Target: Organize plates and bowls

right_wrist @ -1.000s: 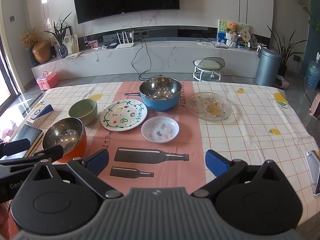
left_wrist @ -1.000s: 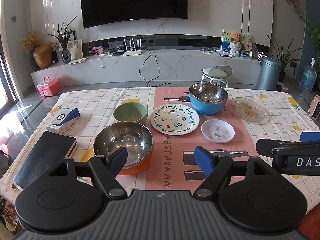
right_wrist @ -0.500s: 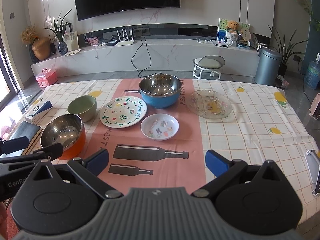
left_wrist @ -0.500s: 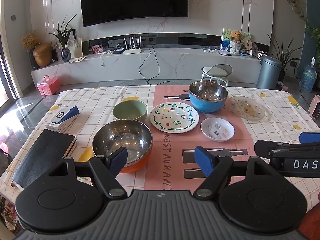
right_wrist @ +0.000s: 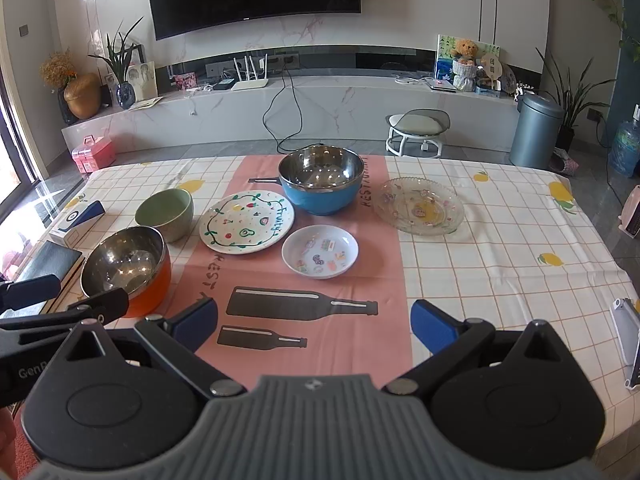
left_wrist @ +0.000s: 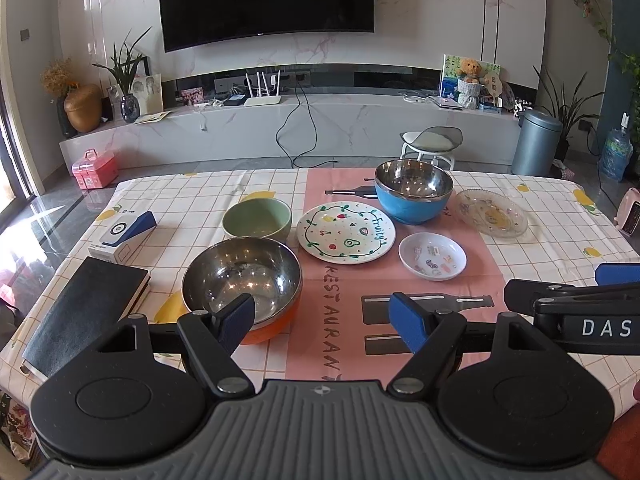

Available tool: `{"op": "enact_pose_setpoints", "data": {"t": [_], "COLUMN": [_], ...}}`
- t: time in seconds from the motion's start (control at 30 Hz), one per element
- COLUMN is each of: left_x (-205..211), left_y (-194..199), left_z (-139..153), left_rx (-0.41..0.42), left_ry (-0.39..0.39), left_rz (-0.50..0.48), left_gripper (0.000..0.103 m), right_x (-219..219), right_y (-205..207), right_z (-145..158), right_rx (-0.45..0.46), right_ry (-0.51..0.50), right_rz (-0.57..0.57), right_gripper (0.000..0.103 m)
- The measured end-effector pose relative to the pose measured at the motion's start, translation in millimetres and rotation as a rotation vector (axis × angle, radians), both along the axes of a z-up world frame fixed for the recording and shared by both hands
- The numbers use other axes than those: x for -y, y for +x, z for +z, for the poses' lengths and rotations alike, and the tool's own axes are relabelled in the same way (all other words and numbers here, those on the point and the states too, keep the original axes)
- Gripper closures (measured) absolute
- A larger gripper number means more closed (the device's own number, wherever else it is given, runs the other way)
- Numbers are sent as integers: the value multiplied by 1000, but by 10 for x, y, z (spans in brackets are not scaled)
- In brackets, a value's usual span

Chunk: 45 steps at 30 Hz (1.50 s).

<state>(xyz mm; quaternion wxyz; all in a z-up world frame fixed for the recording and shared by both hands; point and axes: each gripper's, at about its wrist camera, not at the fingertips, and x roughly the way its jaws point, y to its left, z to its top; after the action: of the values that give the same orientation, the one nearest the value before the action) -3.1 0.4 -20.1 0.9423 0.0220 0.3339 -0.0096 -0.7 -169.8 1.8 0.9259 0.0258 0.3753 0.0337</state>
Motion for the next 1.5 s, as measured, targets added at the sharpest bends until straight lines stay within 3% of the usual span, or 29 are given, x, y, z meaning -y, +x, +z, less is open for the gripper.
{"op": "enact_pose_setpoints", "data": {"t": [1.33, 1.5], "left_x": [-23, -167], "left_y": [36, 38], "left_z": [51, 17], "left_rx": [-12, 1], "left_ry": [-16, -37], "left_rz": [8, 30], "left_gripper": [13, 28], "right_x": [-25, -74], "right_y": [-4, 20], "right_z": [-27, -55], "right_rx": [-9, 11], "right_ry": [-10, 20], "right_rz": [5, 7], "right_gripper": [2, 3]}}
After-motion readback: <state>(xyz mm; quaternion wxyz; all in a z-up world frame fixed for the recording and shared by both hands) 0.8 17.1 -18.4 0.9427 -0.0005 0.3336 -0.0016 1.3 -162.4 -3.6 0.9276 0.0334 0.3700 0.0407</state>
